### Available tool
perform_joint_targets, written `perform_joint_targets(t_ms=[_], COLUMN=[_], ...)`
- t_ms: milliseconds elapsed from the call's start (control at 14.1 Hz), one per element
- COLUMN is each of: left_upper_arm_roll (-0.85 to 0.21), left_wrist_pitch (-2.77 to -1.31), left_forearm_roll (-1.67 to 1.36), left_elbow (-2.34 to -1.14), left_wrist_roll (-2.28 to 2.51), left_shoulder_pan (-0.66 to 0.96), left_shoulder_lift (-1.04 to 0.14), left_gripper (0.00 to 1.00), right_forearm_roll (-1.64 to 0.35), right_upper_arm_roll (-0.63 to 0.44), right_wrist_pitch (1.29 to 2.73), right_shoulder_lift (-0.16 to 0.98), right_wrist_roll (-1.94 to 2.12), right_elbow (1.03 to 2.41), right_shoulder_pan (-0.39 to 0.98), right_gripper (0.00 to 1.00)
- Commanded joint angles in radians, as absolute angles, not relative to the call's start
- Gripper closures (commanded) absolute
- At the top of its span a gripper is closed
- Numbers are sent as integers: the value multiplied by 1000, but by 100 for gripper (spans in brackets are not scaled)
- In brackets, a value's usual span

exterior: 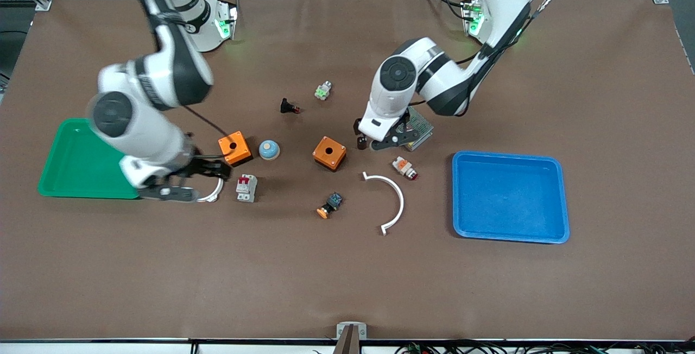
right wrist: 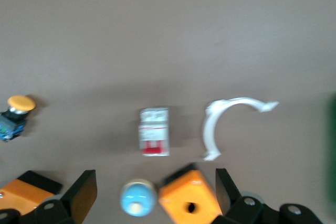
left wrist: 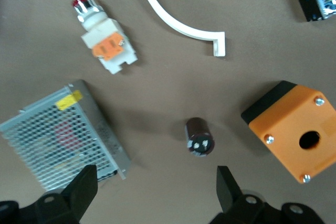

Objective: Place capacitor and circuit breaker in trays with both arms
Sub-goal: 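Reach the right gripper to the breaker while the left gripper reaches the capacitor, then close the right gripper on the breaker while the left gripper grasps the capacitor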

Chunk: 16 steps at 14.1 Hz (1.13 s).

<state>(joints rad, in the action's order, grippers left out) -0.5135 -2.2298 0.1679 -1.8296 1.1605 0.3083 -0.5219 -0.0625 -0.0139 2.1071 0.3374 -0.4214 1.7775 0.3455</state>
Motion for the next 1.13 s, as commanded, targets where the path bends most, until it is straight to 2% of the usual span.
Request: perform_joint_targets(t_ms=[0,355,709,1064], left_upper_arm_roll=[-512,-508,-506,-499], left_wrist_pitch=[-2230,-2318,-2321,-2321], left_forearm_roll=[227,255,290,302], left_elbow=[-1730,-1721,-1715,-1717], left_wrist_roll=[1247,1267,1267,1267], left_shoulder_pan=[328,362,374,373], left_shoulder_lift=[-616,-676,-707,-713], left_gripper=[0,0,1,17], right_forearm_roll=[-129,-109,-72,-22], right_upper_arm_roll=[-25,-28,-32,-34], right_wrist_pitch=[2199,2290,2446,2485], right_shoulder_lift=[408,456,472,509], right_wrist_roll=[-430,-385,-319,-318], right_elbow=[1786,1827,1930,1945], right_shoulder_pan=[382,397,380,371], right_gripper=[0,0,0,0])
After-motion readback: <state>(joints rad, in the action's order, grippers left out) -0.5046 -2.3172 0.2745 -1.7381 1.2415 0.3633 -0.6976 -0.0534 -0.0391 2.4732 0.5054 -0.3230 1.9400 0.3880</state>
